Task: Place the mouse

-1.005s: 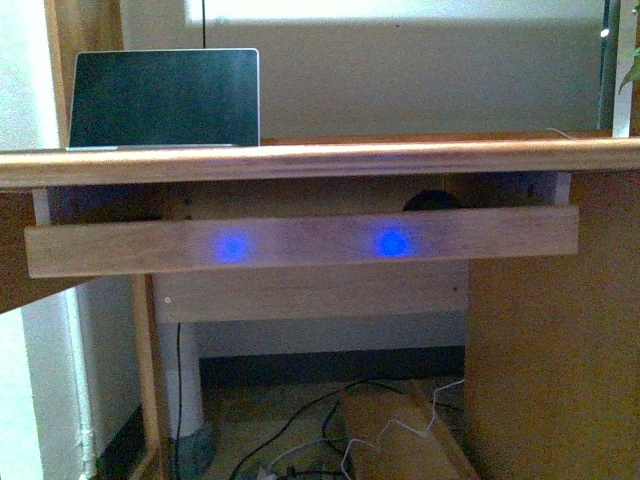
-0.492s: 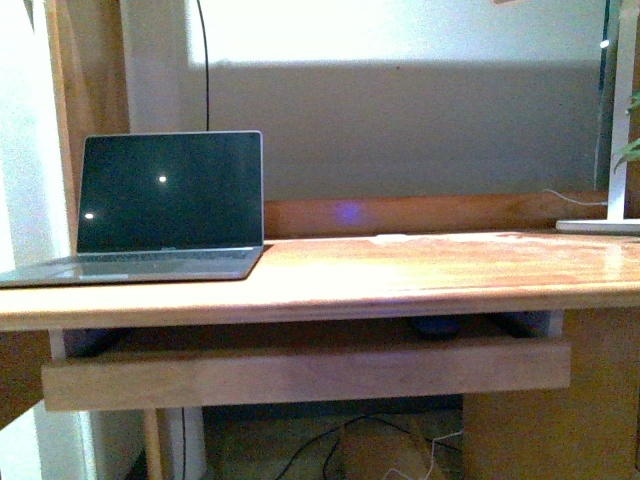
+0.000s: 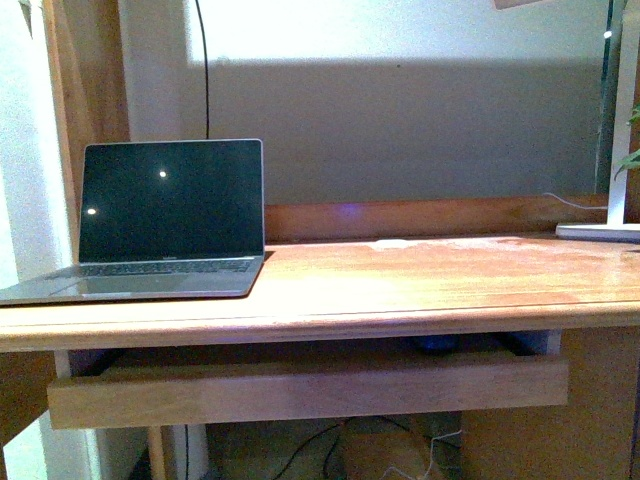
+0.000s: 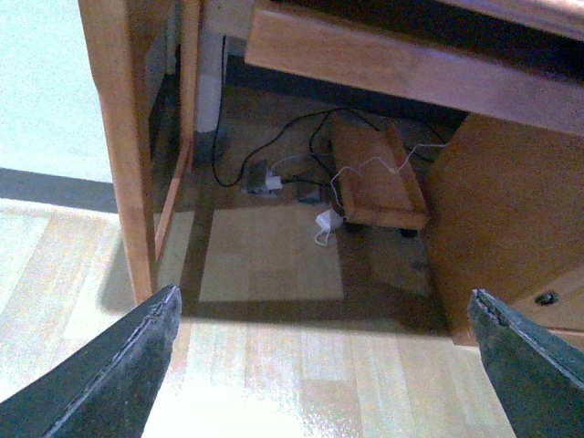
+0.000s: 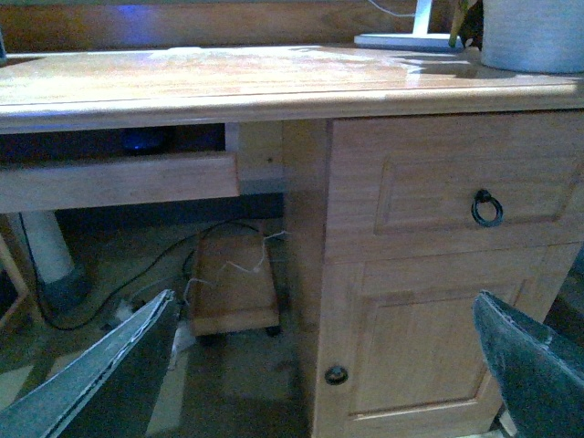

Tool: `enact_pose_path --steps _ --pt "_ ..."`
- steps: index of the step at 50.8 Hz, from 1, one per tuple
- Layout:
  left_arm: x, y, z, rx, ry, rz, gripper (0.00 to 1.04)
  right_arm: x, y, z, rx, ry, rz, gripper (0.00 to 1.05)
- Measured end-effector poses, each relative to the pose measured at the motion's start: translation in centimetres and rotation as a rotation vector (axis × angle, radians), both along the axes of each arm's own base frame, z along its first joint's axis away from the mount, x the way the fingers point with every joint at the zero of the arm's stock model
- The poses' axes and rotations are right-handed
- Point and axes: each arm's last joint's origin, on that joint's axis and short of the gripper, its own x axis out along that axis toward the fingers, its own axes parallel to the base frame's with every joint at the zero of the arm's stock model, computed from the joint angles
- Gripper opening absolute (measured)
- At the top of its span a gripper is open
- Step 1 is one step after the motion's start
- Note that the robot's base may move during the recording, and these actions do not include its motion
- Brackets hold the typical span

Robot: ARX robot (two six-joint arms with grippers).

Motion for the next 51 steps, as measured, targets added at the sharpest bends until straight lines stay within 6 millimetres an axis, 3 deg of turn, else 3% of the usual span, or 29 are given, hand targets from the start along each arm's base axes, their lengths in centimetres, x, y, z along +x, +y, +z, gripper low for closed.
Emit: enact_pose_path --steps 7,19,39,51 --pt "5.3 1.6 1.5 0.200 -0.103 -0.045 0.97 0.0 0.0 0.0 0.000 0.000 0.000 0.97" --pt "12.1 2.4 -0.2 0.654 -0.189 -0.178 0.97 0.0 0.0 0.0 0.000 0.000 0.000 0.97" --pt "21.5 2.7 -3.7 1.176 -0.358 -0.397 0.97 0.0 0.0 0.0 0.000 0.000 0.000 0.97" --pt "25.1 2.3 -4.8 1.270 -0.432 -0.508 0.97 0.0 0.0 0.0 0.000 0.000 0.000 0.97"
